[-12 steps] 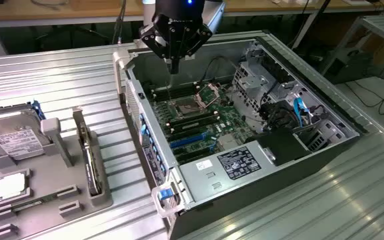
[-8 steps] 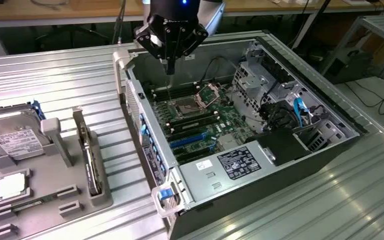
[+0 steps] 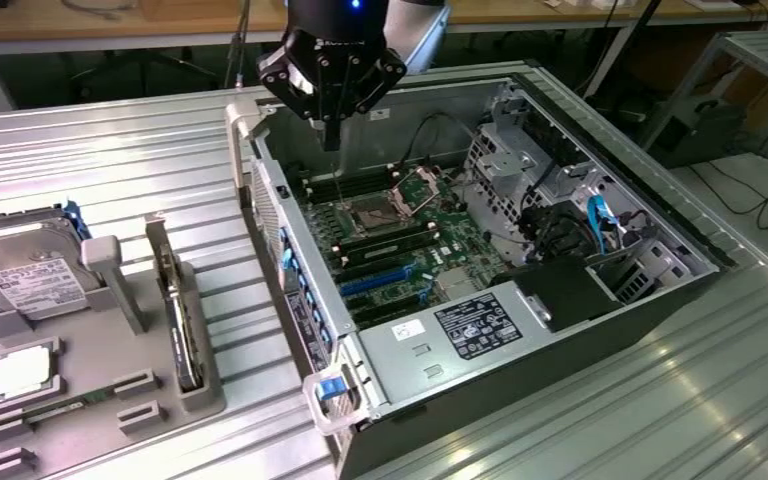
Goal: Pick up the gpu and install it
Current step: 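Reach for the gpu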
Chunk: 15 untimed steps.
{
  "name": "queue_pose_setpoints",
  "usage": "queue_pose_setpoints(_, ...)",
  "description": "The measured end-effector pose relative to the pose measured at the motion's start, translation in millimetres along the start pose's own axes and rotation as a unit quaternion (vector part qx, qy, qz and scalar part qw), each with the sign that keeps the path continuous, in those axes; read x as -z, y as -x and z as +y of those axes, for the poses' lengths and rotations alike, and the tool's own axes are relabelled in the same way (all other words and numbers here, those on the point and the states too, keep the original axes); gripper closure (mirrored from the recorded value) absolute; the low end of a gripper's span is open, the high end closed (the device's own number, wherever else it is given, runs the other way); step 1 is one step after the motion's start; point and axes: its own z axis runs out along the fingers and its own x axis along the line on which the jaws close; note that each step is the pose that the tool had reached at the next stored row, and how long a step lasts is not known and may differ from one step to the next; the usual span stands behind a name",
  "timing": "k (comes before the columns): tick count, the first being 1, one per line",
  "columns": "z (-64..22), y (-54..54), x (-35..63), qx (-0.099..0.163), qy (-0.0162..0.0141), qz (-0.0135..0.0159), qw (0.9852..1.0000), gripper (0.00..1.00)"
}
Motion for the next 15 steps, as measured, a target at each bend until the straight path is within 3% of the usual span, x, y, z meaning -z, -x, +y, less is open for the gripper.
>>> queue_pose_setpoints(15,-1.3,-15.2,0.4,0.000,0.0000,0.0000,1.0000,0.89)
